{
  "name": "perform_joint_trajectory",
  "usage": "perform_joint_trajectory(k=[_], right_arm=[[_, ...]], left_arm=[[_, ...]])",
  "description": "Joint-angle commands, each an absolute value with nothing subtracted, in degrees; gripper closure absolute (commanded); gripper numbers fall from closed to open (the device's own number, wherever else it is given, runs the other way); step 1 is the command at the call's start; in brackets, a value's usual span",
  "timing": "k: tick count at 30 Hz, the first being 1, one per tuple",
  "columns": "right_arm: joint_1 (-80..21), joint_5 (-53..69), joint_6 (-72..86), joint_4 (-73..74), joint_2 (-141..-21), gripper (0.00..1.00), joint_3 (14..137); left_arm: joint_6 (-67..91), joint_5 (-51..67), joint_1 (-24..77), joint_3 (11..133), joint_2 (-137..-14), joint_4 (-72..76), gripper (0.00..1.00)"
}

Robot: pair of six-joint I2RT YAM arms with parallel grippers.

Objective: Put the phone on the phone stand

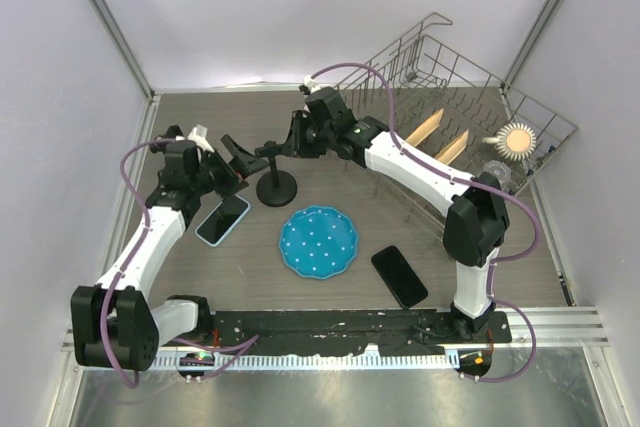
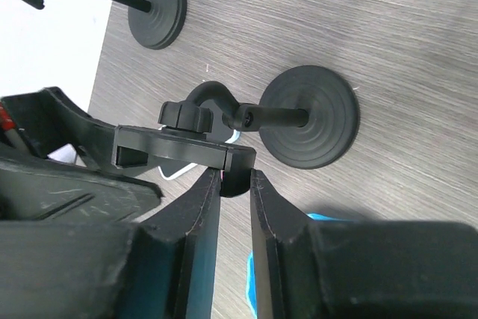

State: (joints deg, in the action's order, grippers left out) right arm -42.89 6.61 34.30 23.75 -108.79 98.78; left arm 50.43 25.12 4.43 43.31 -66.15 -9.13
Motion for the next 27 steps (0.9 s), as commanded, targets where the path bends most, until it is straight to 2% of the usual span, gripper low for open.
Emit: perform_joint_trajectory(k=[1,2,3,5,7,8,10,11,13,14,19,27], right_arm=[[-42.71,4.83,29.89,25.75,-108.54,0.91,103.53],[-42.71,5.27,29.45,26.36,-108.46,0.87,103.71],[-42.71,5.53,29.10,26.54,-107.76,0.76,103.80],[-42.80,5.27,28.13,26.46,-106.71,0.63,102.84],[-42.98,5.19,27.08,26.45,-104.60,0.57,101.52],[-43.24,5.36,26.72,26.46,-103.72,0.50,100.90],[-43.33,5.54,25.50,26.54,-101.00,0.44,98.62],[-43.42,5.45,24.97,26.63,-100.12,0.40,97.92],[-43.77,5.71,23.65,27.77,-96.88,0.38,95.37],[-44.20,5.28,21.99,28.03,-95.72,0.36,94.14],[-45.35,4.57,18.20,29.96,-86.32,0.30,80.27],[-48.16,-2.90,22.83,40.07,-71.13,0.21,61.37]], left_arm=[[47.20,27.93,4.04,48.33,-66.70,-9.41,0.00],[47.72,28.73,4.13,49.30,-67.14,-8.45,0.00],[48.33,29.87,4.13,49.57,-67.50,-7.65,0.00],[50.52,32.25,4.13,49.66,-68.38,-4.85,0.00],[51.24,32.61,4.13,49.75,-69.08,-4.05,0.00],[51.59,32.61,4.04,49.75,-69.87,-3.26,0.03],[51.94,32.87,4.13,50.01,-70.92,-2.55,0.09],[52.12,33.13,4.13,50.01,-71.80,-2.20,0.16],[52.29,33.05,4.13,49.92,-72.16,-1.67,0.22],[52.38,32.96,4.13,49.92,-72.42,-1.58,0.29],[51.07,33.13,4.13,50.18,-72.51,-2.19,0.48],[50.62,33.48,3.69,49.13,-73.74,-1.41,0.64]])
